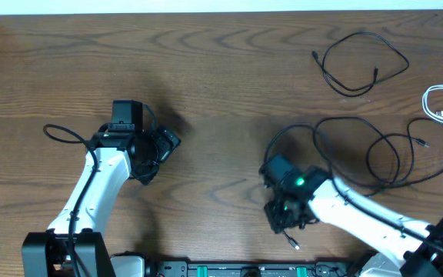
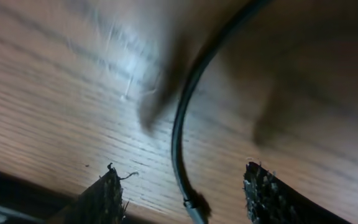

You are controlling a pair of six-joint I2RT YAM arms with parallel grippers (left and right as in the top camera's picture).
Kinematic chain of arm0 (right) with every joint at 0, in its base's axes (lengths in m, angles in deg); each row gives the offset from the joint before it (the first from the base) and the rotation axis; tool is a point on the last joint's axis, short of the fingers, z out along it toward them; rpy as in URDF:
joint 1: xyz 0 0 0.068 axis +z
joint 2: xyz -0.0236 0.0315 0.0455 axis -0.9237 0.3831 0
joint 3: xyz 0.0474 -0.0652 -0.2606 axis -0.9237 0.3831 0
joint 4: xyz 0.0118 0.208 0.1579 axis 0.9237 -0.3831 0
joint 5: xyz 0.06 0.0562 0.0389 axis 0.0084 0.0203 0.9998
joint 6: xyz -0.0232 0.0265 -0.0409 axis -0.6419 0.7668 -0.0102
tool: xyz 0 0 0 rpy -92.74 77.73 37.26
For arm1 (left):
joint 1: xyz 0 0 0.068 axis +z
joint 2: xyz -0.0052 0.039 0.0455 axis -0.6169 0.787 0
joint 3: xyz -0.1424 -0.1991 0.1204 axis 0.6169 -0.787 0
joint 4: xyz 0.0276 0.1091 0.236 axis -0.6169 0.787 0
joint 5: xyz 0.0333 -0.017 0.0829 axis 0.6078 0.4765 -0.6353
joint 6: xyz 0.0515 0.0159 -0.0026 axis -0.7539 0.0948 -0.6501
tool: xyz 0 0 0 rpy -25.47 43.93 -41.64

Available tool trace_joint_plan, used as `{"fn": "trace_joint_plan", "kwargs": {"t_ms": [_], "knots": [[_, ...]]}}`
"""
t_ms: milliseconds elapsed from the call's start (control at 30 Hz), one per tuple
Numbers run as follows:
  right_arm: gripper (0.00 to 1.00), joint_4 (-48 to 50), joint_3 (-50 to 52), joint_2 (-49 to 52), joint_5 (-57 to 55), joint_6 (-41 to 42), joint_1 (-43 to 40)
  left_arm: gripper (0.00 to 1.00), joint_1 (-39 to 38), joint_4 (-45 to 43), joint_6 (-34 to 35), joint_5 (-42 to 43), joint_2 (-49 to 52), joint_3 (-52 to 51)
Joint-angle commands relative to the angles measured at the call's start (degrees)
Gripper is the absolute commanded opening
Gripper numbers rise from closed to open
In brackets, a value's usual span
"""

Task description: Untangle cables

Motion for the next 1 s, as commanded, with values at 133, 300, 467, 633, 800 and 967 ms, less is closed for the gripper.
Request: {"fn": "trace_joint_plan", "kwargs": {"t_ms": [133, 300, 467, 633, 800, 967], "knots": [[0.52, 0.22, 1.99, -0.22, -7.61, 18.32, 12.07, 0.93, 0.2, 0.2, -0.37, -0.83, -0.52, 0.42], [0.52, 0.15, 1.99, -0.2, -7.28, 33.27, 15.58, 0.94, 0.2, 0.2, -0.37, -0.83, -0.52, 0.42], [0.54, 0.13, 3.41, -0.17, -11.13, 38.82, 18.03, 0.93, 0.2, 0.2, -0.37, -0.83, -0.52, 0.42], [0.58, 3.1, 8.2, -0.17, -12.28, 46.12, 19.78, 0.93, 0.2, 0.2, -0.37, -0.83, -0.52, 0.42], [0.01, 17.55, 13.25, -0.17, -3.63, 39.74, 19.96, 0.93, 0.2, 0.2, -0.37, -0.83, -0.52, 0.42], [0.01, 21.16, 13.27, -0.22, -5.22, 35.21, 19.47, 0.93, 0.2, 0.2, -0.37, -0.83, -0.52, 0.42]]}}
